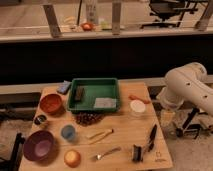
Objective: Place banana in red bowl
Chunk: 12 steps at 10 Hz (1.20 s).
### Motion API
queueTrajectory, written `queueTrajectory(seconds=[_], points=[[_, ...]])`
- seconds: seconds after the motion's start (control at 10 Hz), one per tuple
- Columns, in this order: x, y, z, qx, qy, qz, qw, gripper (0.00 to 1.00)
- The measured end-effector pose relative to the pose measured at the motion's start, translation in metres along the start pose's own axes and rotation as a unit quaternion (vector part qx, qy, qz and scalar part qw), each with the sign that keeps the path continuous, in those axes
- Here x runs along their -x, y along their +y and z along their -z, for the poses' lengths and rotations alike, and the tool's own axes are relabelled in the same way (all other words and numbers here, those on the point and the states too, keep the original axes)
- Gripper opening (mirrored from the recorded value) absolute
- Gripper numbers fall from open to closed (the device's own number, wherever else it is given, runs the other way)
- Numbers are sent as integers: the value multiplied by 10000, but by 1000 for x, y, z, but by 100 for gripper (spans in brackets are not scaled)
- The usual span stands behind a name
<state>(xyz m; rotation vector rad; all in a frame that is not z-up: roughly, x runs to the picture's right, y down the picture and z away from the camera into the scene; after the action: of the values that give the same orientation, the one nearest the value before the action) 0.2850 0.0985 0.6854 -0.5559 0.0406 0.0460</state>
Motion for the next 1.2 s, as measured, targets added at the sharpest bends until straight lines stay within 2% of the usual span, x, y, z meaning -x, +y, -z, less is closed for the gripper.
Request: queueTrajectory(seconds=[0.8, 1.0, 1.2], points=[[1, 1, 0, -7, 10, 50, 10000, 80], [18, 2, 0, -71, 62, 534, 9985, 80], [31, 2, 1, -117, 92, 770, 9969, 80]])
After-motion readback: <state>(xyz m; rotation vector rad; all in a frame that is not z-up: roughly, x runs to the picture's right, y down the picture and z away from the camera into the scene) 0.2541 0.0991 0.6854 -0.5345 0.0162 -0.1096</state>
